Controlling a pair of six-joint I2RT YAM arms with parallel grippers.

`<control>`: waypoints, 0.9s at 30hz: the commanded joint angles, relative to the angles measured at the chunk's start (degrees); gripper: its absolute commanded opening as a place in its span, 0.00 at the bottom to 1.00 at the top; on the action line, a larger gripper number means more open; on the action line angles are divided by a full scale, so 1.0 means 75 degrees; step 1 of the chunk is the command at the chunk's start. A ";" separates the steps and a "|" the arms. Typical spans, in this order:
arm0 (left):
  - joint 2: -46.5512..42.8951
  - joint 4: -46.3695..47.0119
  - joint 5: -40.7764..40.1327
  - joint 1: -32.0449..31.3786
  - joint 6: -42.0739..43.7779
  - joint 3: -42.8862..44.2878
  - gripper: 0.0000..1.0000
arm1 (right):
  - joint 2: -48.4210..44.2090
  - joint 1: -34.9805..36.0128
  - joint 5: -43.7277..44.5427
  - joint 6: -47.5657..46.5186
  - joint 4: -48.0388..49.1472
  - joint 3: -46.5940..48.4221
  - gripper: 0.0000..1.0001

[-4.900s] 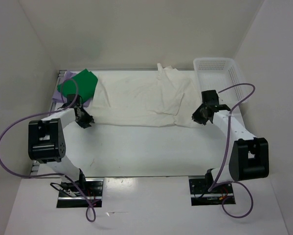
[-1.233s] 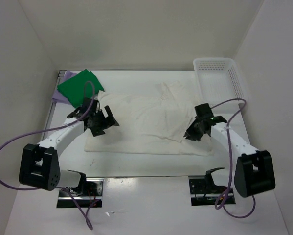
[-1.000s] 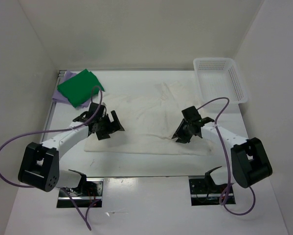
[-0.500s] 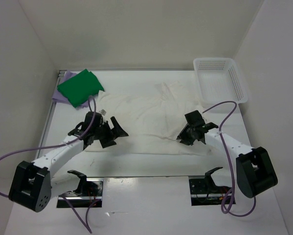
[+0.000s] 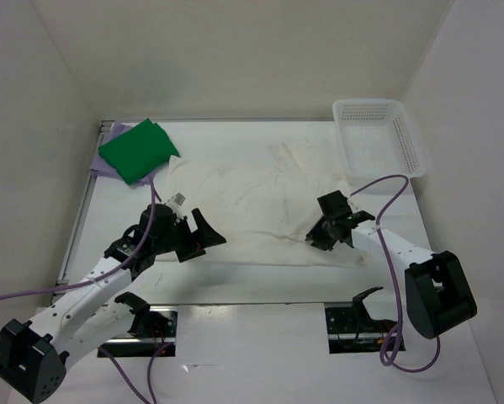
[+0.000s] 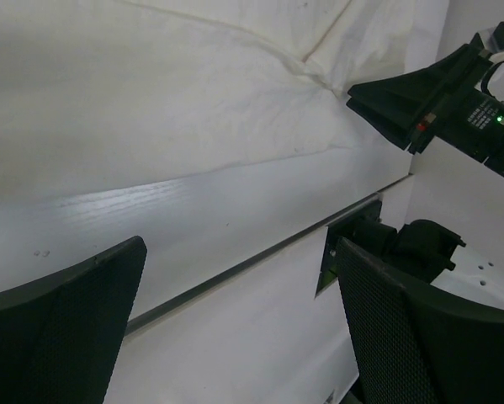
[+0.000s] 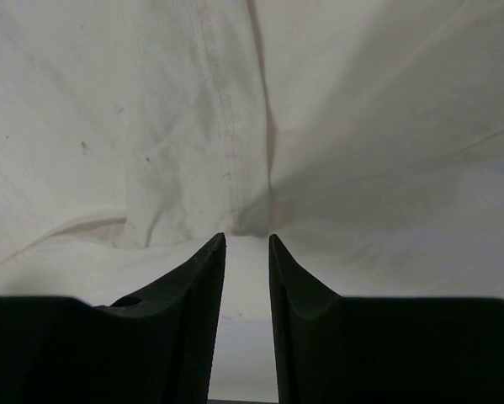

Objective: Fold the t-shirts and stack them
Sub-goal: Fold the flattened tshirt in 1/3 of the way

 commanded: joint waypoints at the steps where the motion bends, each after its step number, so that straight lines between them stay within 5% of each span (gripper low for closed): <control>1: -0.0032 -0.0362 -0.0576 -0.0114 0.0236 0.0420 1.00 | 0.0087 0.0020 0.0308 0.0146 -0.0044 -0.0050 0.32; 10: -0.0102 0.0374 -0.0273 0.0072 0.0611 0.0585 1.00 | 0.0614 0.0020 0.0157 -0.0077 0.0167 0.0103 0.30; 13: -0.0102 0.0292 -0.0425 0.0260 0.0867 0.0667 1.00 | 0.0615 0.0020 0.0156 -0.0077 0.0249 0.0184 0.21; 16: 0.0084 0.0024 -0.0880 0.0354 0.1149 0.0854 0.77 | 0.0685 0.0020 0.0086 -0.0159 0.0249 0.0535 0.16; 23: 0.1303 -0.0375 -0.0952 0.0856 0.1454 0.1241 0.76 | 0.1363 0.0020 0.0015 -0.0463 0.0494 0.1332 0.08; 27: 0.1713 -0.0457 -0.0637 0.1525 0.1595 0.1334 0.58 | 0.2089 0.0020 -0.0055 -0.0732 0.0647 0.2290 0.06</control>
